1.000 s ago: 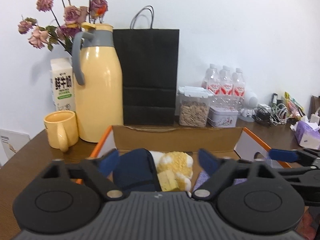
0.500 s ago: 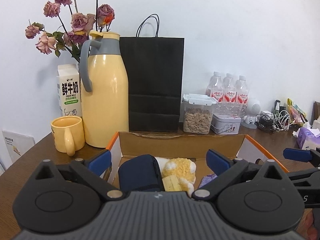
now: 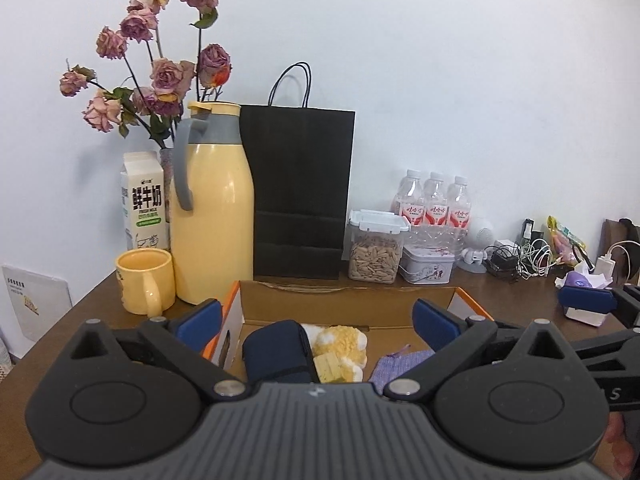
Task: Organize objects
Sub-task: 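Open both tools to drop the purple bag and yellow block into the box, then grasp a white cap with the right tool while the left grasps another white cap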
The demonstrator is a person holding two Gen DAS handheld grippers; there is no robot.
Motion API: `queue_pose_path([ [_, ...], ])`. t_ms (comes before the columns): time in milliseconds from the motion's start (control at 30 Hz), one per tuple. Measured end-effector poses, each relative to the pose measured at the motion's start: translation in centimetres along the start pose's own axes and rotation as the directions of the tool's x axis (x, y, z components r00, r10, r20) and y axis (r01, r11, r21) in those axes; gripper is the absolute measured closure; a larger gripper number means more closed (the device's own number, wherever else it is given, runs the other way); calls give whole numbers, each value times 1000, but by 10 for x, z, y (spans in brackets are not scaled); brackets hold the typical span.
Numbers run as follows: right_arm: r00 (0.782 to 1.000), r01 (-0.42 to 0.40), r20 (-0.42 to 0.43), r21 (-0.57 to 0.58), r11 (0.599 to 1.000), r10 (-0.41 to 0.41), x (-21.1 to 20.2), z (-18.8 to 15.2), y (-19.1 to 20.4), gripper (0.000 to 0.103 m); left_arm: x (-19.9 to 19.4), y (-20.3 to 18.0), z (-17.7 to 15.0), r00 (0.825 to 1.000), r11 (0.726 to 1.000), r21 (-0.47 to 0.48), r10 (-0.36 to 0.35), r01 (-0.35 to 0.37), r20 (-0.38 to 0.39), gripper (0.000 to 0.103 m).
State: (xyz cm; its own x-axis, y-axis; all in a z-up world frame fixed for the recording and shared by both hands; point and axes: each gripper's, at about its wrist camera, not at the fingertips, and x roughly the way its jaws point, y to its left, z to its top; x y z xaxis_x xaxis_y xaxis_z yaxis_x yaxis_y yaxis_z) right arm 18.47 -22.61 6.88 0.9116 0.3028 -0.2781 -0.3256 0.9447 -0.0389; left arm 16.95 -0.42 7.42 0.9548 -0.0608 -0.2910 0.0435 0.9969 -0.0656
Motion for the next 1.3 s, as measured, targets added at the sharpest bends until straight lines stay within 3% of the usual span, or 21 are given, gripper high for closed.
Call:
queue_pose_path([
  [400, 999, -44, -17, -50, 998, 43, -67, -16, 23, 0, -54, 10, -12, 999, 1000, 11, 4, -4, -40, 0],
  [833, 986, -105, -133, -31, 994, 100, -115, -73, 40, 1, -99, 29, -63, 988, 999, 20, 45, -42, -150, 0],
  [933, 981, -117, -159, -27, 993, 111, -118, -85, 44, 9, -101, 33, -75, 982, 999, 18, 45, -42, -183, 0],
  [1067, 968, -158, -206, -50, 986, 145, -113, -95, 51, 27, -100, 37, -88, 974, 999, 20, 43, -39, -222, 0],
  [1300, 941, -192, -303, -114, 975, 150, -81, -104, 71, 40, -94, 43, -97, 965, 999, 18, 42, -39, -259, 0],
])
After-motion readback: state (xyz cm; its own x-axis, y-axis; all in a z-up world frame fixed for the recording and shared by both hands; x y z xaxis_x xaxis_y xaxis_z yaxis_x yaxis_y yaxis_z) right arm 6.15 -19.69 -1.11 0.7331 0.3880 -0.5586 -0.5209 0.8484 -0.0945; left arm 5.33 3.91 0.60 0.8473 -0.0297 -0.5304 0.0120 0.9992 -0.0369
